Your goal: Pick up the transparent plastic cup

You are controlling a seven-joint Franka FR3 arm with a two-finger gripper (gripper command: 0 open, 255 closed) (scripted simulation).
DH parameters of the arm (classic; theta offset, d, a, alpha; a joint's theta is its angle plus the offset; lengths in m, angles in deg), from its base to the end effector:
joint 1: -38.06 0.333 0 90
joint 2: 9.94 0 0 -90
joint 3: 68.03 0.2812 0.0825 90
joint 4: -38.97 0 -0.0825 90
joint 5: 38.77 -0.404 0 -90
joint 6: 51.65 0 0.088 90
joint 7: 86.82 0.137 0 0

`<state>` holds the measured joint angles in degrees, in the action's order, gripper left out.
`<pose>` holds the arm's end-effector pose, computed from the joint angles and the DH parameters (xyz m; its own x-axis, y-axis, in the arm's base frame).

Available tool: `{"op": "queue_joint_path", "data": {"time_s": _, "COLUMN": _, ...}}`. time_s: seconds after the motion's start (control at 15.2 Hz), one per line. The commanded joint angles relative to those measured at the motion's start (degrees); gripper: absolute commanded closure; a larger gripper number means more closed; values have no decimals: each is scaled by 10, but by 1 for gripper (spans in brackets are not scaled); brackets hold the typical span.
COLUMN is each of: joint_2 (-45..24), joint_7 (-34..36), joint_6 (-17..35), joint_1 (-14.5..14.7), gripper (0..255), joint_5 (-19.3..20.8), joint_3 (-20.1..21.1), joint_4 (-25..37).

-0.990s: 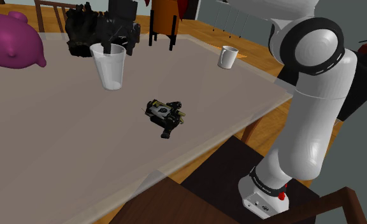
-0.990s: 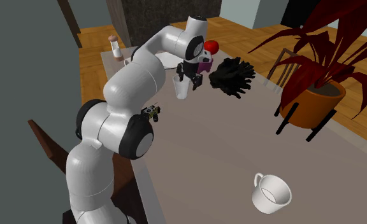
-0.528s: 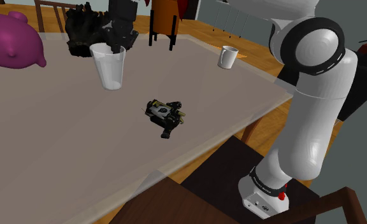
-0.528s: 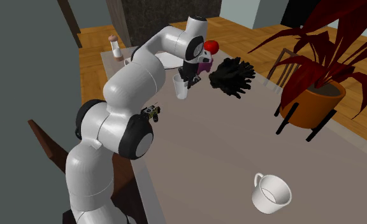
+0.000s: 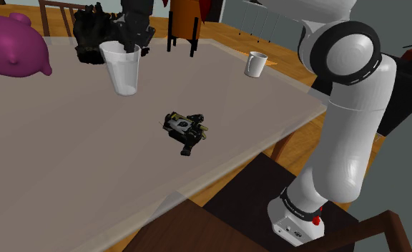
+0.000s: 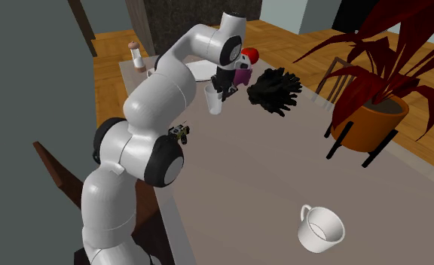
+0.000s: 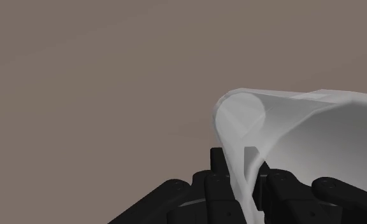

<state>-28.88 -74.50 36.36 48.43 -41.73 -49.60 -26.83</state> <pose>0.5880 0.2914 0.5697 0.9636 0.2646 0.0382 0.2673 -0.9493 -0.1655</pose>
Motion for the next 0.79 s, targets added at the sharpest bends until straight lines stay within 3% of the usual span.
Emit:
{"op": "queue_joint_path", "data": {"time_s": 0.0, "joint_2": -10, "joint_7": 4, "joint_6": -23, "joint_1": 4, "gripper": 255, "joint_5": 3, "joint_3": 0, "joint_4": 33}}
{"op": "queue_joint_path", "data": {"time_s": 0.33, "joint_2": -47, "joint_7": 14, "joint_6": -83, "joint_1": 18, "gripper": 255, "joint_5": 15, "joint_3": 1, "joint_4": 130}}
{"op": "queue_joint_path", "data": {"time_s": 0.59, "joint_2": -100, "joint_7": 24, "joint_6": -152, "joint_1": 40, "gripper": 255, "joint_5": 31, "joint_3": 0, "joint_4": 253}}
{"op": "queue_joint_path", "data": {"time_s": 0.73, "joint_2": -104, "joint_7": 24, "joint_6": -155, "joint_1": 41, "gripper": 255, "joint_5": 32, "joint_3": 0, "joint_4": 260}}
